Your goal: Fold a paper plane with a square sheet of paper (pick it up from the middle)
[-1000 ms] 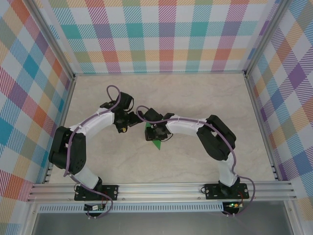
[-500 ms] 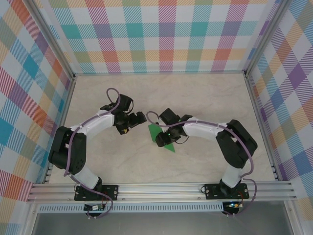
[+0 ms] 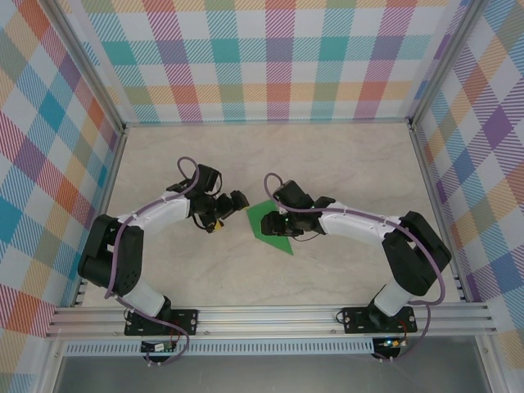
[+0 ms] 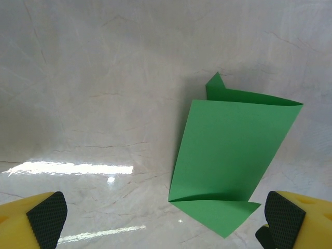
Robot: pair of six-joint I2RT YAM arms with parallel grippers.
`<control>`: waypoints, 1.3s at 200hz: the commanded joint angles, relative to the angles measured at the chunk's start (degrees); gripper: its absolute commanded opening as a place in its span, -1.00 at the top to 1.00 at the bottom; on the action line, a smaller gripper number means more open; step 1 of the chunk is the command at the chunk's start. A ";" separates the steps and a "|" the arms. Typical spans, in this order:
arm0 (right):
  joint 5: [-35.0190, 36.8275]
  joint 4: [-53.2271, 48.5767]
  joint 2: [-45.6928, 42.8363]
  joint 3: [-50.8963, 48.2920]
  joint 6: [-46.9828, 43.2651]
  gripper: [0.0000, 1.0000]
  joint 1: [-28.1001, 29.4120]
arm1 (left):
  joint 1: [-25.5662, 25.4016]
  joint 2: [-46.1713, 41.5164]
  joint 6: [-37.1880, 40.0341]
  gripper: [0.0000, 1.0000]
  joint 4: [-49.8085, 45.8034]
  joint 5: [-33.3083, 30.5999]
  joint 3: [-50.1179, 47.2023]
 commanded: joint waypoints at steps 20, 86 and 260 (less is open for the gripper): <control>1.84 -0.08 3.45 -0.18 2.74 -0.02 -0.44 | -0.93 -1.82 -0.24 -1.00 1.09 3.09 -1.19; -1.80 3.39 7.82 -2.11 4.35 0.04 -3.02 | -3.90 1.36 -1.29 -0.85 2.67 7.89 -1.25; -21.46 22.86 7.28 -15.72 12.18 0.06 -14.00 | -8.88 9.20 -5.95 0.00 10.04 10.74 -1.80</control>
